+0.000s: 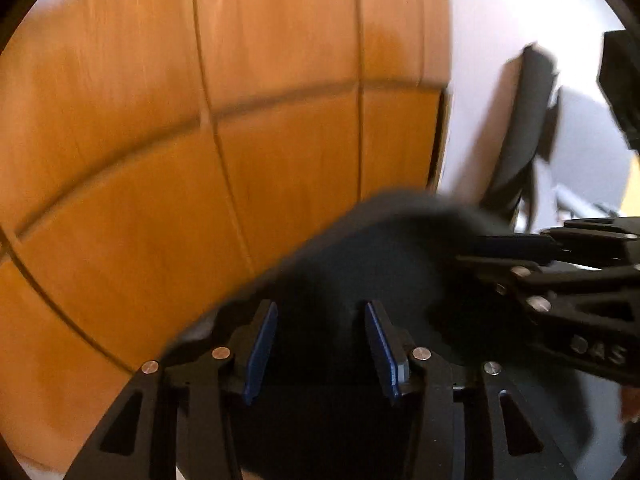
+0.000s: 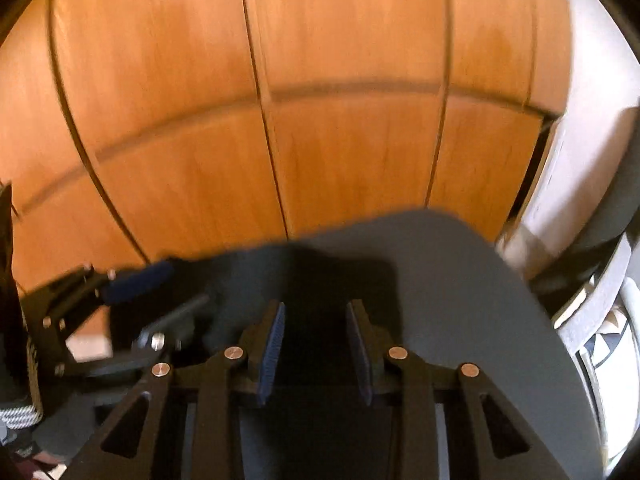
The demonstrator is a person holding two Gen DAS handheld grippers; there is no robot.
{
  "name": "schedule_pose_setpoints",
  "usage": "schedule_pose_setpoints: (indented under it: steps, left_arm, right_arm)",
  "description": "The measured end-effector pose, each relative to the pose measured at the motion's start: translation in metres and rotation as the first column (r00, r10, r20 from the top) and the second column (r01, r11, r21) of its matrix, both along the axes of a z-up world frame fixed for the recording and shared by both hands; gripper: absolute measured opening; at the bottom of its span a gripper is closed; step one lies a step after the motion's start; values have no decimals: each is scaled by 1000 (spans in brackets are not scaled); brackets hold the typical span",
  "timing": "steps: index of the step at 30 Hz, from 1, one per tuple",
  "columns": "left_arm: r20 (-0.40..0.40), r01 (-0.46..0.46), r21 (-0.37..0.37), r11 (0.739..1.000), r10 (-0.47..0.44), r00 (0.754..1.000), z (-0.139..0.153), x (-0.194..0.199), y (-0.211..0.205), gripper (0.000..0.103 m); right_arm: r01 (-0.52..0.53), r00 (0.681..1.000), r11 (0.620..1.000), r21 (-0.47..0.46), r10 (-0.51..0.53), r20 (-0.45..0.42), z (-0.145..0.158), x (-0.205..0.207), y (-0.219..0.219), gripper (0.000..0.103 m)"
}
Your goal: Fold clothes
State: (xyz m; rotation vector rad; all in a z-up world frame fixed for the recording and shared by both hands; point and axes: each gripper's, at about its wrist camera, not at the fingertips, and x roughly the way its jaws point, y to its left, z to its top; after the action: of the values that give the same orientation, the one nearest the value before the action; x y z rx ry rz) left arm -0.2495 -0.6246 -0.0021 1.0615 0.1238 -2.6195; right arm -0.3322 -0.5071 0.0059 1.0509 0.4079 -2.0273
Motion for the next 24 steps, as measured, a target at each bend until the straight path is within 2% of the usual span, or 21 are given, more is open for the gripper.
schedule_pose_setpoints:
  steps: [2, 3, 8, 11, 13, 14, 15, 17, 19, 21, 23, 24]
  left_arm:
    - [62, 26, 13, 1000, -27, 998, -23, -4, -7, 51]
    - [60, 25, 11, 1000, -26, 998, -32, -2, -10, 52]
    - [3, 28, 10, 1000, -28, 1000, -46, 5, -16, 54]
    - [-42, 46, -25, 999, -47, 998, -33, 11, -14, 59]
    - [-100, 5, 8, 1000, -4, 995, -17, 34, -14, 60]
    - [-128, -17, 26, 1000, 20, 992, -9, 46, -15, 60]
    - [-158, -4, 58, 998, 13, 987, -6, 60, -9, 63]
    - [-220, 33, 121, 992, -6, 975, 0, 90, 3, 66]
    - [-197, 97, 28, 995, -90, 976, -7, 107, 36, 67]
    - [-116, 107, -80, 991, -116, 987, -25, 108, 54, 68]
    - [-29, 122, -185, 975, -129, 991, -43, 109, 71, 68]
    - [-29, 112, -162, 980, -118, 993, -44, 117, 68, 69]
  right_arm:
    - [26, 997, 998, 52, -29, 71, -20, -8, -6, 33]
    - [39, 996, 998, 56, -43, 81, -27, -8, -7, 33]
    - [84, 996, 996, 7, -85, 24, -36, 4, -8, 33]
    - [79, 997, 996, -49, -79, 0, -18, 16, 7, 34]
    - [98, 994, 986, -135, -104, -35, 4, 37, 32, 35]
    - [100, 992, 976, -192, -112, -53, 12, 51, 47, 39]
    - [101, 991, 970, -219, -119, -68, 15, 68, 63, 39]
    - [118, 986, 971, -207, -140, -91, 8, 95, 90, 39]
    - [129, 985, 977, -171, -147, -95, -9, 117, 104, 39]
    - [137, 985, 983, -122, -148, -88, -28, 135, 114, 39]
    - [131, 991, 991, -20, -131, -38, -56, 145, 113, 39]
    - [125, 992, 992, 13, -124, -29, -67, 151, 114, 39]
